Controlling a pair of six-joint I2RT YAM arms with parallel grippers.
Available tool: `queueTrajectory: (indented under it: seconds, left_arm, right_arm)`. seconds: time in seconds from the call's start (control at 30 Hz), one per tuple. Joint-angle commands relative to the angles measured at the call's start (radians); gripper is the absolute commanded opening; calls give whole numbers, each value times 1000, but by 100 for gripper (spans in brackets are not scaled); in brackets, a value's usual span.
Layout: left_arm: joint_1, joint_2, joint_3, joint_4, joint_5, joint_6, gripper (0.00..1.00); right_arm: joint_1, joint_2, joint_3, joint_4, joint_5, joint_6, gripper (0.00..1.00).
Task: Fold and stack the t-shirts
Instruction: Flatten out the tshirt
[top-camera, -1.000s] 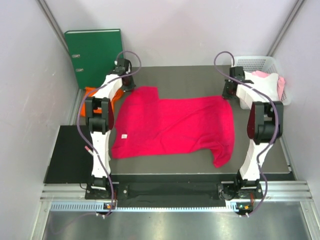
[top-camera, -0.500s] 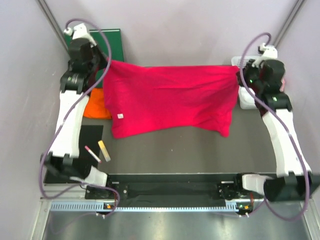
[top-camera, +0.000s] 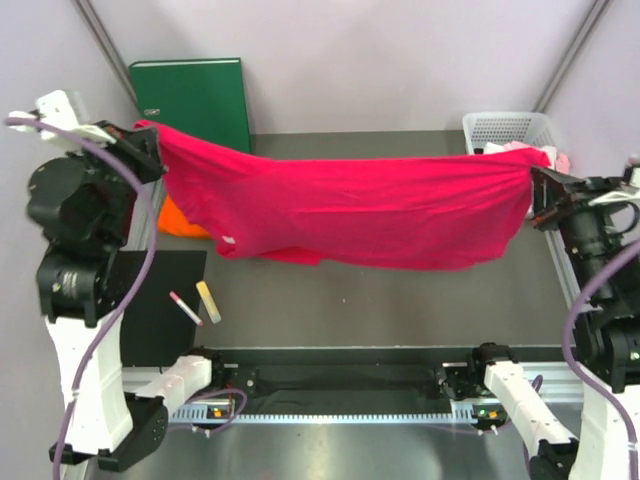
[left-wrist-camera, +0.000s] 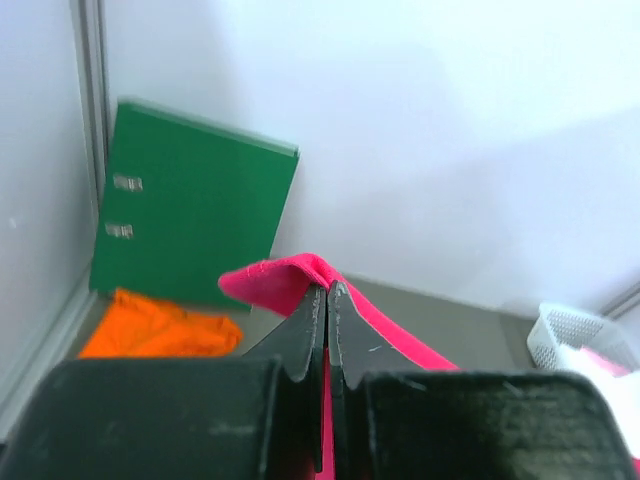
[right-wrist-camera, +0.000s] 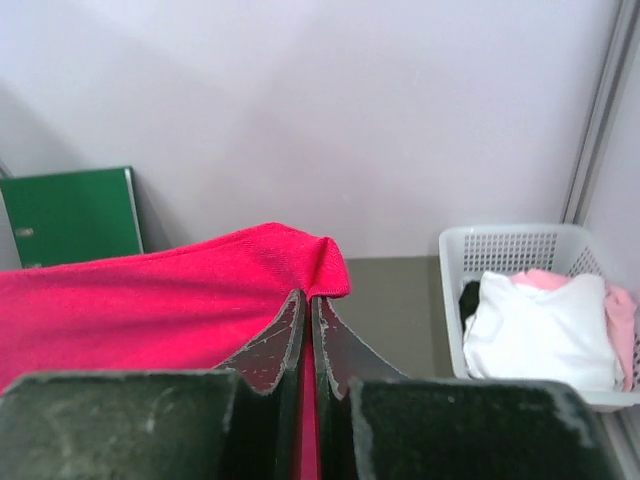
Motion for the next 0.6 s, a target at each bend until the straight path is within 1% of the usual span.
queueTrajectory:
  seconds: [0.0,0.1,0.13,0.17,0.23,0.27,0.3,0.33,0.37,0.43,0.57]
  left_arm:
    - [5,24,122,7,-25,86,0]
    - [5,105,223,-1,-25,123,0]
    - [5,136,301,-13,-19,134,0]
    - [5,206,344,-21,-17,137,0]
    - [5,275,435,-25,9,140,0]
    - [5,350,458,-25,21,140,0]
    - [5,392,483,-25,41,140,0]
    - [5,441,562,-40,55,137,0]
    - [5,525,604,-51,87,130,0]
    - [5,575,688,-28,110,111,0]
    - [5,564,705,24,107,113,0]
  right_arm:
    - [4,4,48,4,54,-6,0]
    - [3,19,25,40,54,6,0]
    - [3,27,20,47,54,7,0]
    - [3,33,13,55,52,8,0]
    - [4,62,-10,67,84,20,0]
    - [3,75,-22,77,86,22,0]
    - [3,104,-39,95,85,32,0]
    - [4,124,-41,98,85,36,0]
    - [4,141,-38,104,74,34,0]
    - [3,173,-17,135,66,37,0]
    - [4,199,83,129,89,27,0]
